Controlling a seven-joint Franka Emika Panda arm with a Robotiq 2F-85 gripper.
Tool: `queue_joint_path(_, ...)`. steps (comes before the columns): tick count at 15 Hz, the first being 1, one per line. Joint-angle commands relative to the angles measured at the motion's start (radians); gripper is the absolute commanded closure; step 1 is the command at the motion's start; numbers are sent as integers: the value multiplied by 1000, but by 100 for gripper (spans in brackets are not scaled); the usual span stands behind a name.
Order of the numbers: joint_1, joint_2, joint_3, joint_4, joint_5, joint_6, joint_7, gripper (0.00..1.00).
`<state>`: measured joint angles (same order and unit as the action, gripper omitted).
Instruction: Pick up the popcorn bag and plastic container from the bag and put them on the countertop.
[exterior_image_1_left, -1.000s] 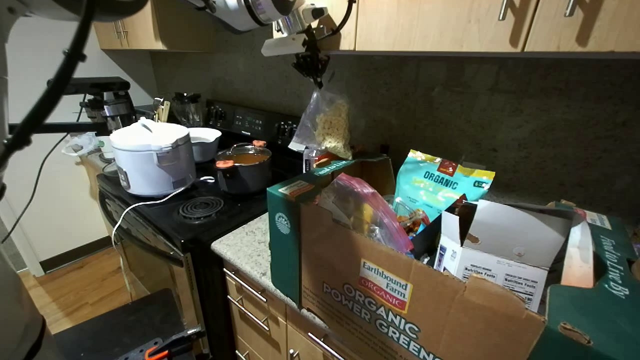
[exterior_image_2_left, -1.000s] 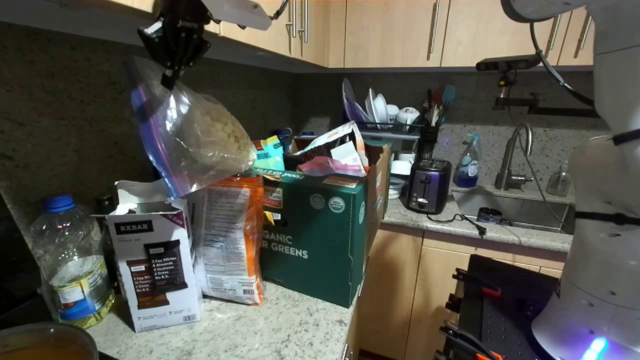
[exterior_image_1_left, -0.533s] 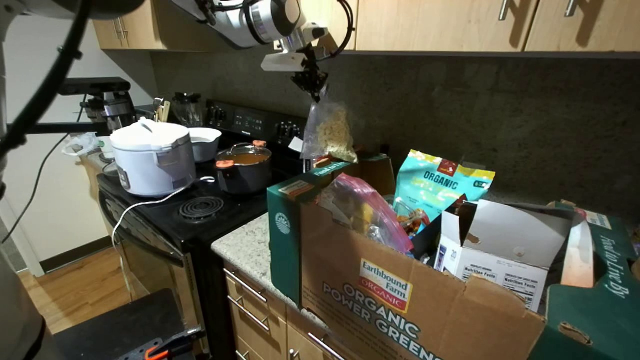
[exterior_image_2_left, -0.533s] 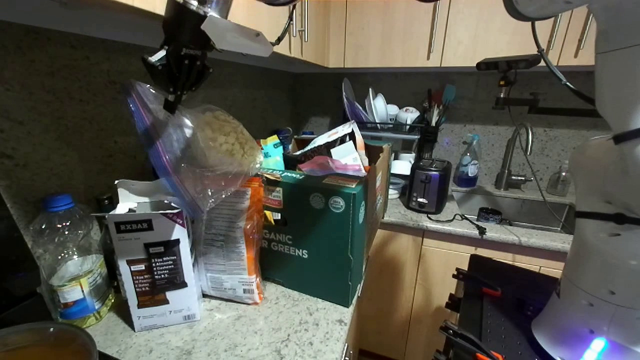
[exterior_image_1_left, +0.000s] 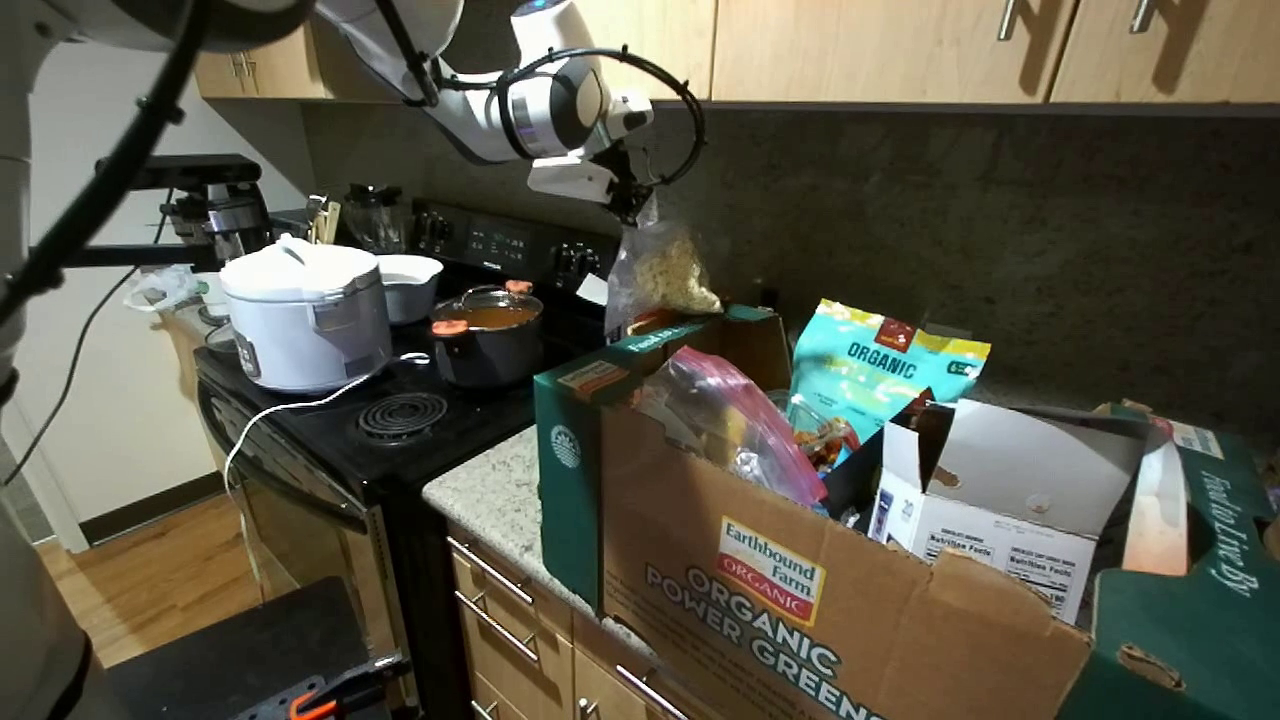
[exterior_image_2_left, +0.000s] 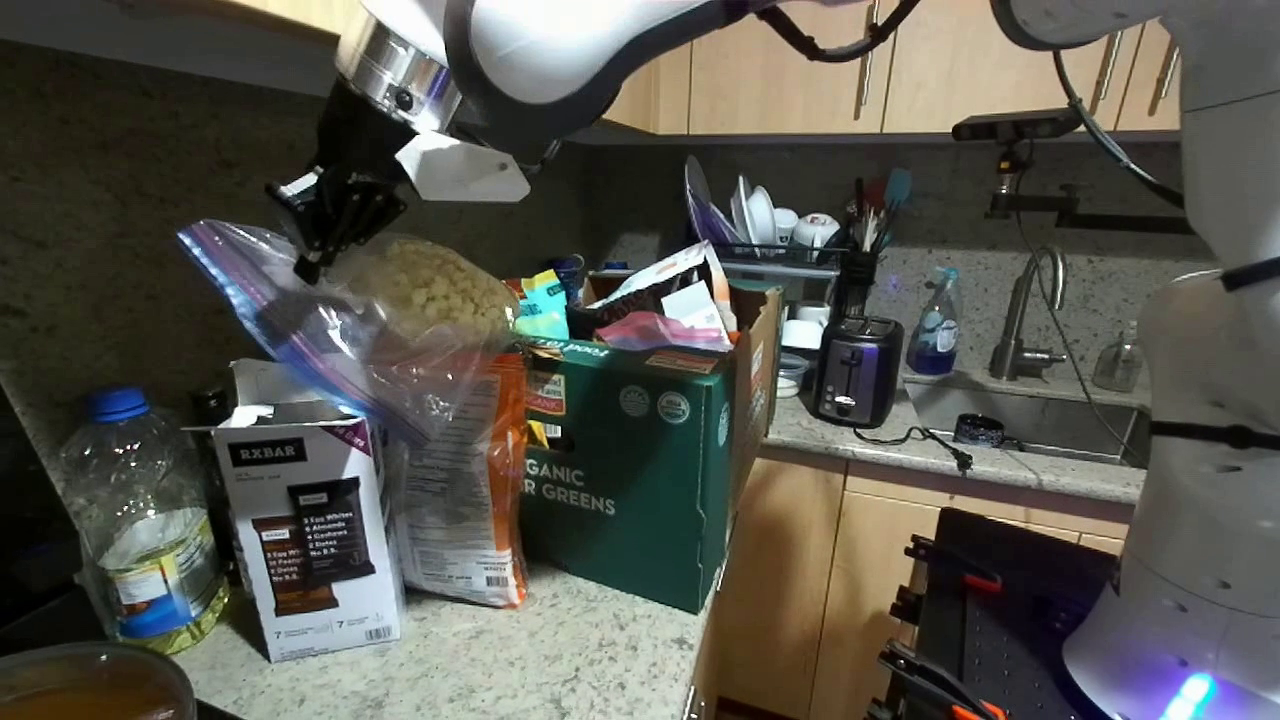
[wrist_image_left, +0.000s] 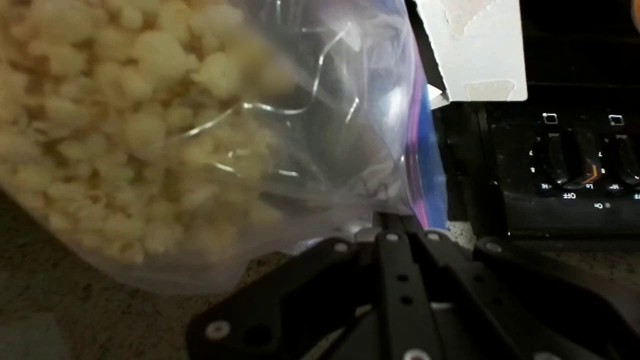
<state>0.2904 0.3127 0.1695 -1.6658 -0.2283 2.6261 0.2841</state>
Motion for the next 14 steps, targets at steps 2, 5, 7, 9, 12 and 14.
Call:
queue_joint_path(2, 10, 41, -39, -28, 7, 88, -12, 100)
queue_joint_path(5, 15, 50, -51, -32, 13, 76, -11, 73)
queue_joint_path(7, 21, 41, -60, -41, 7, 77, -3, 60)
queue_joint_path(9, 26, 18, -64, -56, 2, 75, 6, 45)
queue_joint_path(12, 32, -29, -73, -86, -7, 68, 26, 23)
queue_joint_path(14, 28, -75, -68, -120, 8, 51, 28, 7)
